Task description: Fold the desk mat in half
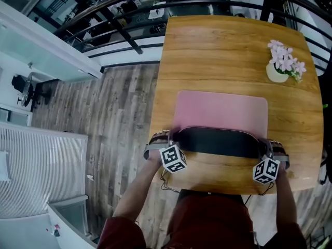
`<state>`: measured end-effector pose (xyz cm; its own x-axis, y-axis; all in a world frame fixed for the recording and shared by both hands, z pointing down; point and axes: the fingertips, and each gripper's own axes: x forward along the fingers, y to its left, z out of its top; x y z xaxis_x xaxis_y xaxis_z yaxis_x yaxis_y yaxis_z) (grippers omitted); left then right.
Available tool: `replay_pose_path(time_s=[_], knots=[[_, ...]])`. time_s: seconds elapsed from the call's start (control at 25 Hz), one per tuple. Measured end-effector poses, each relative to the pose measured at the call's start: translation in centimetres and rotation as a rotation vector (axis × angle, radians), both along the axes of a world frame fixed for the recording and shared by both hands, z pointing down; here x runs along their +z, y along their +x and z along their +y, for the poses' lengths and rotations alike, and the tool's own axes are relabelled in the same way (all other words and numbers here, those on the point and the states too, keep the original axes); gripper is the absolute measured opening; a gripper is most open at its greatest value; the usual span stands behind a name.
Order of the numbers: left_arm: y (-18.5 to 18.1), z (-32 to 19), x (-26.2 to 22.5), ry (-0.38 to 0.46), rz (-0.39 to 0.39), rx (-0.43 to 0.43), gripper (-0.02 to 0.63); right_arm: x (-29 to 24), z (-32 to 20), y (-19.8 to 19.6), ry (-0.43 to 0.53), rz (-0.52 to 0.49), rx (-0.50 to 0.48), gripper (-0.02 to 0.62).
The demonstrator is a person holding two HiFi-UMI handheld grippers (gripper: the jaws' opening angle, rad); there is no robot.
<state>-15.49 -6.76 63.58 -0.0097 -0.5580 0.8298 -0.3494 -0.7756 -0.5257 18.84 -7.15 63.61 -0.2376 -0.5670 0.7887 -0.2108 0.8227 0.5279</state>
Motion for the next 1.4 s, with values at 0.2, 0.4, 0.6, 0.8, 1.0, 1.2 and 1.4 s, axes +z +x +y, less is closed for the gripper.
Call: replay_pose_path(time_s=[0.2,0.4,0.6,0.8,1.0,1.2,1.4], knots=[[-0.1,-1.2,0.0,0.000,0.009,0.016,0.034,0.1,-0.9,-0.1,-0.001,0.011,0.018,0.028],[-0.1,-2.0,-0.1,-0.002,0.019,0.029,0.034,0.0,-1.5,-0.1,0.001,0.023,0.038,0.028],[-0.2,-2.9,-0.1,-0.001,0.025,0.044,0.034,0.0,-2.4,-0.1,0.005,0.038,0.052,0.028],[-0.5,-3.7,-0.2,0.003,0.026,0.057,0.034,0.0,-3.2,-0.5,0.007,0.045,0.066,0.028],[-0.4,-4.5,-0.2,0.008,0.035,0.070,0.034,-0.1,-3.9,-0.3,0.019,0.049,0.076,0.028],[-0.5,-5.4,-0.1,0.014,0.036,0.077,0.034,0.1,-4.8,-0.3,0.026,0.057,0.083,0.028],[-0.4,-6.7,0.1,0.023,0.029,0.086,0.034,0.3,-6.0,-0.2,0.036,0.064,0.089,0.028]])
